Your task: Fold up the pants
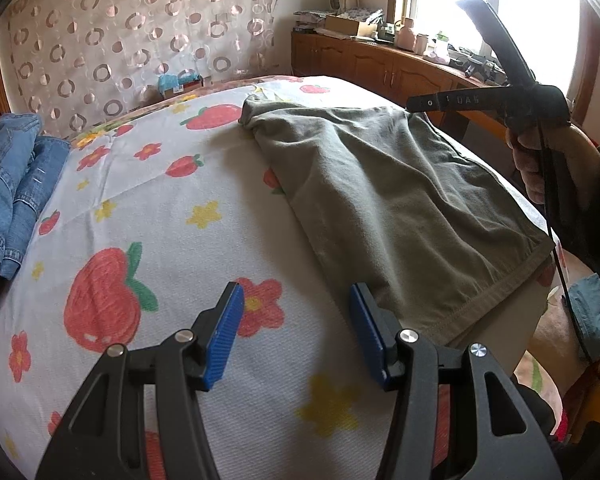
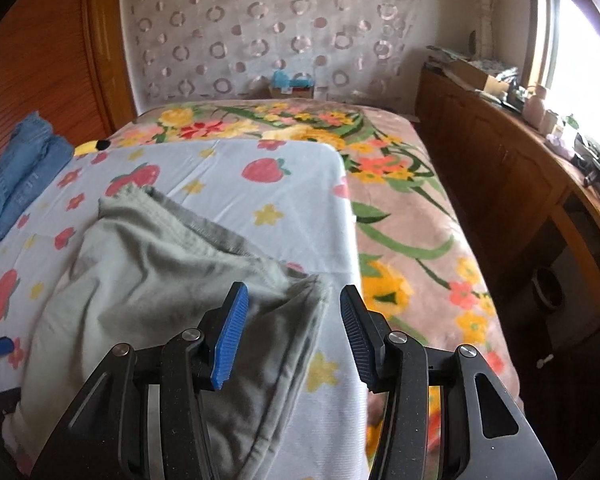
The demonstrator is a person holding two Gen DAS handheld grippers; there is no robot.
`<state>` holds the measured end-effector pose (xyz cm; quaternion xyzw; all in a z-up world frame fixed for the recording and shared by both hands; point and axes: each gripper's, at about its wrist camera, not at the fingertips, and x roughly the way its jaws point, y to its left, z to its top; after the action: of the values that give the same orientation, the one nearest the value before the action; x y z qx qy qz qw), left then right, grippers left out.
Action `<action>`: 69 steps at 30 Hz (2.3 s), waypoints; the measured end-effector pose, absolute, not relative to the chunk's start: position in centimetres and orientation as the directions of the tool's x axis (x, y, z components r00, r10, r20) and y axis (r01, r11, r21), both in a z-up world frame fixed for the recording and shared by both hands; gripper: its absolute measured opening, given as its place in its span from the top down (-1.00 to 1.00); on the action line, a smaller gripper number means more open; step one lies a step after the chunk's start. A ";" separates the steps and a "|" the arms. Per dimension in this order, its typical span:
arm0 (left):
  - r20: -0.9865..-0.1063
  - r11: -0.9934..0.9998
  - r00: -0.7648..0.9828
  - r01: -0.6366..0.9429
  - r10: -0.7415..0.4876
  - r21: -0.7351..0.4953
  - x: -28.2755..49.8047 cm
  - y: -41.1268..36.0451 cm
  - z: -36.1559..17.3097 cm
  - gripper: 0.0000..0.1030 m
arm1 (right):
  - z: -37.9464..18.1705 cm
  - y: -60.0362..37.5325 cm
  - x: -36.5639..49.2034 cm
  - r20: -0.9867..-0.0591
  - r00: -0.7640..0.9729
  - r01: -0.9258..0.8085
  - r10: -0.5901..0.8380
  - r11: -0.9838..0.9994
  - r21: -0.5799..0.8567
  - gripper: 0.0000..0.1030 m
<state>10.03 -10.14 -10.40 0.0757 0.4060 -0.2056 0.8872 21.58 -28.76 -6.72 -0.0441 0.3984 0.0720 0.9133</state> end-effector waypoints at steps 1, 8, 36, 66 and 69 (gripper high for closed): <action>-0.751 0.904 0.587 0.427 -0.304 -0.033 10.0 -10.1 -10.4 -0.05 | -6.7 -28.6 21.5 -0.735 0.670 -0.175 0.103 0.984 -0.021 0.06; -0.746 0.904 0.591 0.427 -0.307 -0.033 9.9 -10.2 -10.4 -0.05 | -6.3 -27.0 23.1 -0.728 0.671 -0.222 0.142 0.975 -0.014 0.06; -0.742 0.902 0.594 0.430 -0.311 -0.034 9.8 -10.2 -10.4 -0.05 | -9.0 -21.8 26.6 -0.811 0.541 -0.408 0.224 0.913 -0.020 0.86; -0.739 0.903 0.598 0.429 -0.310 -0.032 9.9 -10.5 -10.4 -0.06 | -8.7 -30.9 24.3 -0.796 0.605 -0.114 0.040 0.993 -0.037 0.05; -0.738 0.903 0.599 0.428 -0.310 -0.031 9.9 -10.5 -10.4 -0.06 | -8.1 -30.7 23.5 -0.786 0.616 -0.127 0.050 0.991 -0.037 0.05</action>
<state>9.88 -10.46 -10.35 0.0745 0.3968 -0.2070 0.8911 23.45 -30.75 -8.09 -0.0446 0.4355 0.0494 0.8977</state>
